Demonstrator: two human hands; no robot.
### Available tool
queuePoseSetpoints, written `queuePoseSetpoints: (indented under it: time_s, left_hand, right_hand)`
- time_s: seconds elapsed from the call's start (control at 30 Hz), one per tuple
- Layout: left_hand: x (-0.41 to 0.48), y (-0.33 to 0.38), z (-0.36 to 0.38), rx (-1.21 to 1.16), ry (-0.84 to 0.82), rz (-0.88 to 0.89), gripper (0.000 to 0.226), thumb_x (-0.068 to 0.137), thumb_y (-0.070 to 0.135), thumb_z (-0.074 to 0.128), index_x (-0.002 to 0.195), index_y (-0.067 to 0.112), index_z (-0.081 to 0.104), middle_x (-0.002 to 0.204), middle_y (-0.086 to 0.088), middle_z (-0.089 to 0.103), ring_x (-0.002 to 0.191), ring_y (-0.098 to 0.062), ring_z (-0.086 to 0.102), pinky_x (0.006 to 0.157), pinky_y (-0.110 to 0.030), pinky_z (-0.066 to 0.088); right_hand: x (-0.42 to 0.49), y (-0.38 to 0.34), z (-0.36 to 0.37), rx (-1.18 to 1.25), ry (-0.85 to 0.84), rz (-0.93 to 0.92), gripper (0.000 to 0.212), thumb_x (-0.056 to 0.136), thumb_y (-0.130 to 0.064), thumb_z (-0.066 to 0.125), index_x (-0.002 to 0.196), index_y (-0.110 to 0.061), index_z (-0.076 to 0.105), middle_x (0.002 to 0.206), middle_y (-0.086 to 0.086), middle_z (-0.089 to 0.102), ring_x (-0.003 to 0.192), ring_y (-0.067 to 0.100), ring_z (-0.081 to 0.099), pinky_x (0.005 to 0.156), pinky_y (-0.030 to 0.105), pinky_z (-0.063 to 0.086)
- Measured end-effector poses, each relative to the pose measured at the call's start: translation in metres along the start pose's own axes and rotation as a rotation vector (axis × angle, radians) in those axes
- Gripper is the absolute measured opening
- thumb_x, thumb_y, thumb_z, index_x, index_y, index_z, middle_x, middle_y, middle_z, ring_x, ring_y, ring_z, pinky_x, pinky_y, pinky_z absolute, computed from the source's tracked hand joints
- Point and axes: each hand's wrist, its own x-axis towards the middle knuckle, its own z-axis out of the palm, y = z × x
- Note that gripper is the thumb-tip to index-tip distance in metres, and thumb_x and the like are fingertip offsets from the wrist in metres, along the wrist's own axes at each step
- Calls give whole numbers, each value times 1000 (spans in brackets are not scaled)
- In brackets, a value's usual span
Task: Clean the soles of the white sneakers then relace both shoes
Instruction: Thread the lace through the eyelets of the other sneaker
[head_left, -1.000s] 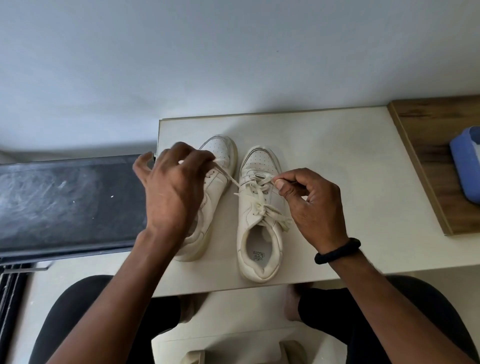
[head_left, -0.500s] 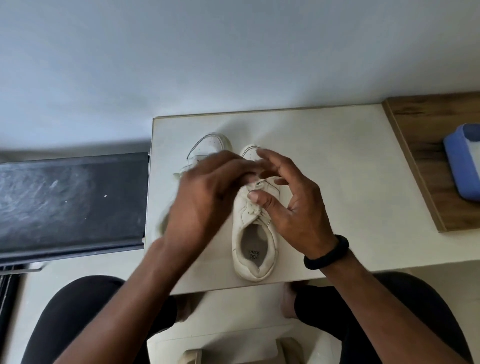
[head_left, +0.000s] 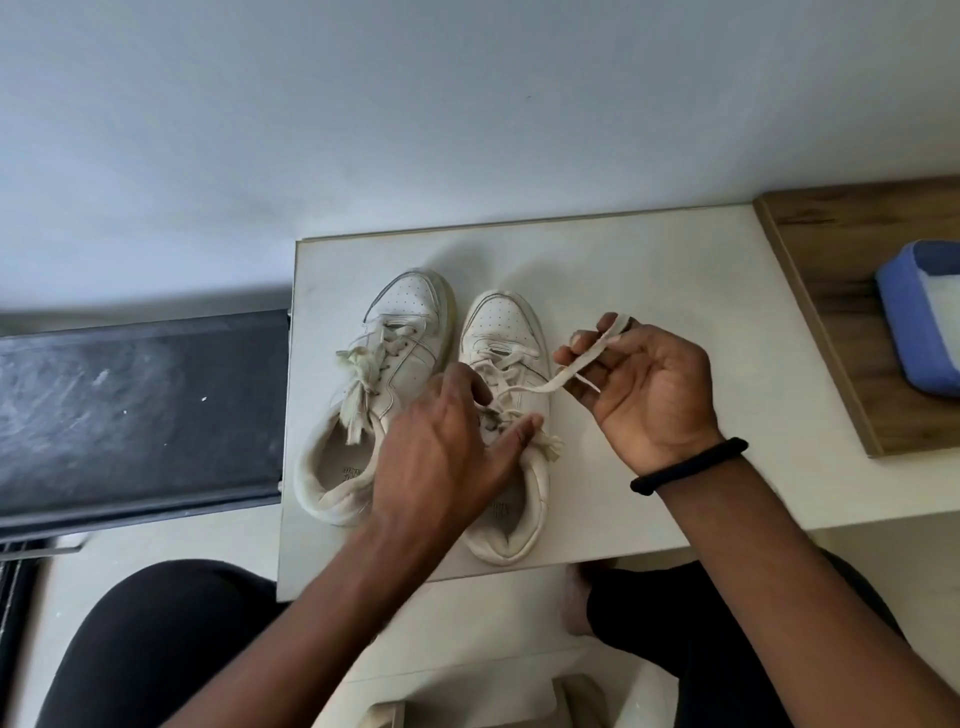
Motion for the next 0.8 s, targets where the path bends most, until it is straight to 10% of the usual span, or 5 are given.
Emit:
queuePoseSetpoints:
  time_s: [0.23, 0.37, 0.5, 0.8]
  left_hand:
    - [1, -10, -2, -203, -63, -30, 31, 86, 47, 80, 104, 30, 62, 85, 9, 61, 75, -3, 58, 63, -16, 39]
    - [2, -14, -9, -308, -139, -65, 24, 88, 38, 81, 102, 30, 64, 84, 8, 66, 74, -4, 61, 61, -15, 44]
    - [2, -17, -13, -373, -154, -78, 20, 89, 35, 80, 103, 30, 66, 85, 6, 69, 75, -2, 63, 63, -16, 46]
    - [7, -22, -19, -227, -152, 212, 16, 92, 23, 79, 105, 33, 77, 104, 18, 63, 86, -1, 64, 71, -4, 44]
  right_hand:
    - [5, -2, -8, -508, 131, -377, 30, 106, -26, 50, 87, -10, 67, 47, -5, 35, 42, 13, 36, 52, 28, 37]
    - [2, -2, -8, -744, 78, -516, 20, 103, -15, 56, 95, -16, 75, 61, 1, 61, 44, 14, 41, 49, 26, 39]
    - [2, -2, -10, -776, 74, -537, 34, 92, 4, 50, 97, -17, 76, 86, 2, 74, 45, 17, 46, 49, 24, 42]
    - [-3, -1, -12, -903, -83, -301, 25, 96, -20, 63, 74, -11, 72, 49, -5, 40, 43, 10, 32, 54, 35, 32]
